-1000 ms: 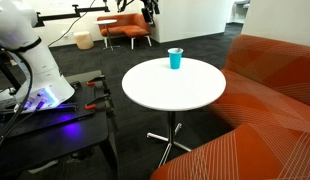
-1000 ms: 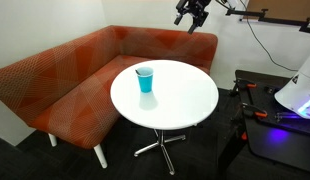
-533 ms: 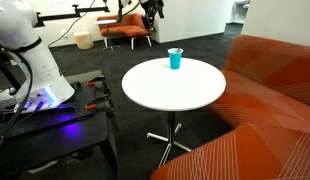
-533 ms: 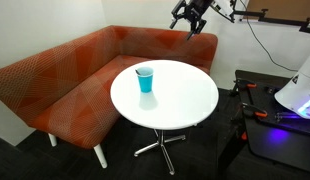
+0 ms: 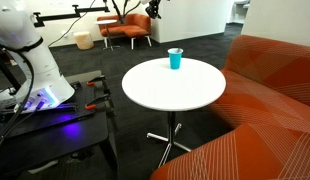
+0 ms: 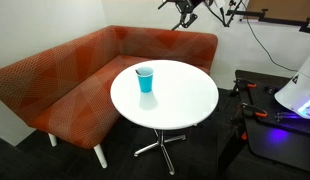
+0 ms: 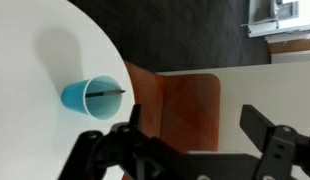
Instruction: Put the pen on the table
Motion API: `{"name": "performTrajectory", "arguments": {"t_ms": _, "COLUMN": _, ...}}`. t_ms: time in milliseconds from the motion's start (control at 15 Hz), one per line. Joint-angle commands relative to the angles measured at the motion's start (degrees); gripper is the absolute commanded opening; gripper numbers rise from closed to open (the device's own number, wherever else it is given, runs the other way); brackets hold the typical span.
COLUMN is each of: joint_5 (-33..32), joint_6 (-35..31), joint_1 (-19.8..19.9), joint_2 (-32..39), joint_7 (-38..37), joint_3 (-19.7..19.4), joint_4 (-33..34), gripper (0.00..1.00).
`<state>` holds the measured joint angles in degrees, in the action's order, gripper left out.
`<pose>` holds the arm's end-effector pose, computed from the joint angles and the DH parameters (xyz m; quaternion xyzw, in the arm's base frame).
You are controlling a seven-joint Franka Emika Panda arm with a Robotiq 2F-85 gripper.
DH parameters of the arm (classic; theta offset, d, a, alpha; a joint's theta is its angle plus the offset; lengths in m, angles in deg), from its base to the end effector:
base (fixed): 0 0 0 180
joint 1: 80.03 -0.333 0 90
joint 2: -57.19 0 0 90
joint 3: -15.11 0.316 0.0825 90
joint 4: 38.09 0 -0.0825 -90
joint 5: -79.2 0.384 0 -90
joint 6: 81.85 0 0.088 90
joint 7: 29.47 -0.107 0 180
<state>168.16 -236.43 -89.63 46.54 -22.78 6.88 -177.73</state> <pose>0.4788 -0.0226 0.3954 -0.7279 0.5022 -0.1699 0.4349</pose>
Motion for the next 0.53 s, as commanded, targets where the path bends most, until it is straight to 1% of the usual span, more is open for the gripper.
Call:
{"name": "performTrajectory", "arguments": {"t_ms": 0, "joint_5": 16.14, "joint_6": 7.79, "joint_1": -1.0, "joint_2": 3.87, "joint_7": 11.79, "joint_3": -4.11, "joint_4": 4.26, "gripper": 1.0}}
{"name": "performTrajectory", "arguments": {"t_ms": 133, "joint_5": 25.99, "joint_6": 15.59, "joint_1": -0.18, "joint_2": 7.68, "joint_7": 18.94, "joint_3": -4.98, "joint_4": 4.67, "gripper": 1.0}}
{"name": "performTrajectory", "arguments": {"t_ms": 200, "joint_5": 29.44, "joint_6": 20.05, "joint_1": 4.65, "joint_2": 10.01, "joint_7": 20.9, "joint_3": -0.57, "joint_4": 4.54, "gripper": 1.0}}
{"name": "performTrajectory", "arguments": {"t_ms": 333, "joint_5": 31.98, "joint_6": 26.08, "joint_1": 6.06, "joint_2": 14.09, "joint_7": 22.55, "joint_3": 0.67, "joint_4": 4.67, "gripper": 1.0}}
{"name": "performTrajectory", "arguments": {"t_ms": 400, "joint_5": 32.37, "joint_6": 27.87, "joint_1": 6.7, "joint_2": 16.19, "joint_7": 23.04, "joint_3": 1.47, "joint_4": 5.03, "gripper": 1.0}}
{"name": "performTrajectory", "arguments": {"t_ms": 467, "joint_5": 32.56, "joint_6": 27.28, "joint_1": 6.88, "joint_2": 17.79, "joint_7": 23.0, "joint_3": 2.31, "joint_4": 5.59, "gripper": 1.0}}
